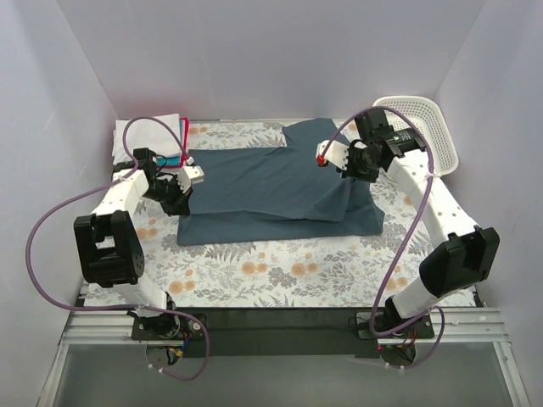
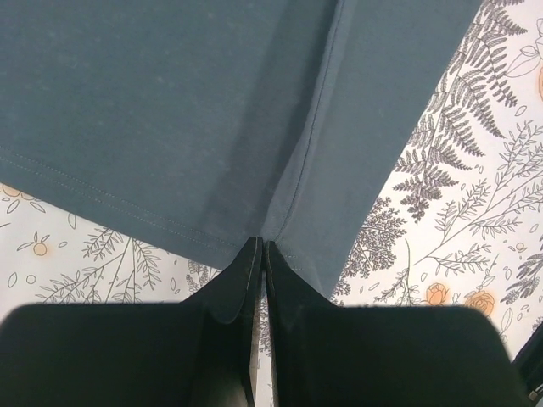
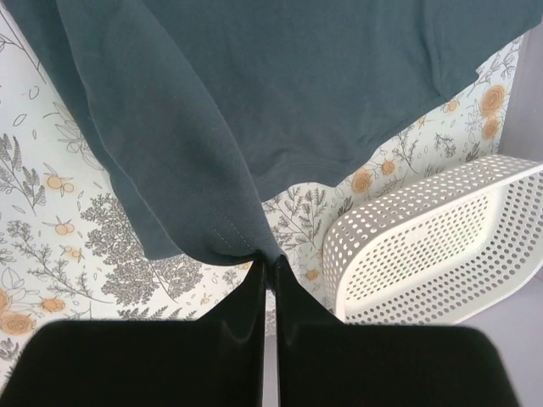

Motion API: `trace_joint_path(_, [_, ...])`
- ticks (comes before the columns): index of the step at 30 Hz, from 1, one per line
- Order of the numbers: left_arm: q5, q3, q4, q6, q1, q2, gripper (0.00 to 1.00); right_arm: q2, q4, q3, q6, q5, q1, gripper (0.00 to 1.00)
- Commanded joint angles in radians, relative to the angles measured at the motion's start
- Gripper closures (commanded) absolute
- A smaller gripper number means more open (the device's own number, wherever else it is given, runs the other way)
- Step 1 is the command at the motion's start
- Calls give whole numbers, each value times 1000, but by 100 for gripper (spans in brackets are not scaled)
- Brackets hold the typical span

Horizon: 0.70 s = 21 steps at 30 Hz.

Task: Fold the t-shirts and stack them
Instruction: Fold the tshirt

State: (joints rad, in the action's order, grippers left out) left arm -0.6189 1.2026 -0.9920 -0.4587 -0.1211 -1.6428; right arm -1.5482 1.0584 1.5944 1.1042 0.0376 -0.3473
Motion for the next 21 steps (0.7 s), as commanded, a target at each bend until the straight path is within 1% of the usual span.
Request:
trace_joint_path(1, [-22, 17, 38, 12, -14, 9, 100, -18, -18, 49, 192, 4, 10, 99])
trace_joint_path(21, [-13, -43, 67, 3, -29, 23, 100, -138, -51, 113, 243, -5, 25, 99])
